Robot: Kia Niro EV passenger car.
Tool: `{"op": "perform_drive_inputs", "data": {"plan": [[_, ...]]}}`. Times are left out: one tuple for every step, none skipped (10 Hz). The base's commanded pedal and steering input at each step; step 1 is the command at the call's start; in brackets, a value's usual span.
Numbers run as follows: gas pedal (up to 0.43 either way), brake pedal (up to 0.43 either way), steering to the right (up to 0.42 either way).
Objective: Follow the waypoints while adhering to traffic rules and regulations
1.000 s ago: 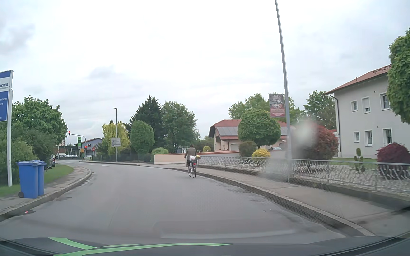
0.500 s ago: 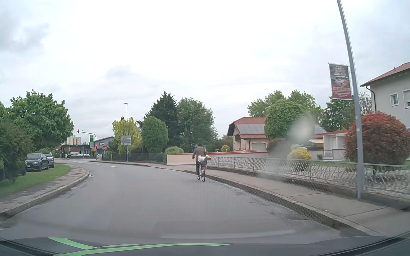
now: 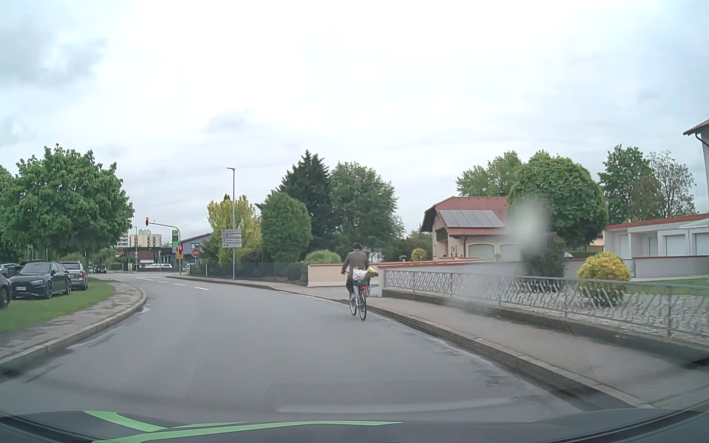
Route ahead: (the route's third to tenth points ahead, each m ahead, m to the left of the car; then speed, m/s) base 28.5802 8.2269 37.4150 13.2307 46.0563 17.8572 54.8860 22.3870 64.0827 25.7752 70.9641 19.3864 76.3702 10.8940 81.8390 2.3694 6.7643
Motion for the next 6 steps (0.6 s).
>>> {"op": "perform_drive_inputs", "data": {"plan": [[0.0, 0.207, -0.063], [0.0, 0.207, -0.063], [0.0, 0.207, -0.063], [0.0, 0.201, -0.063], [0.0, 0.189, -0.063], [0.0, 0.183, -0.063]]}}
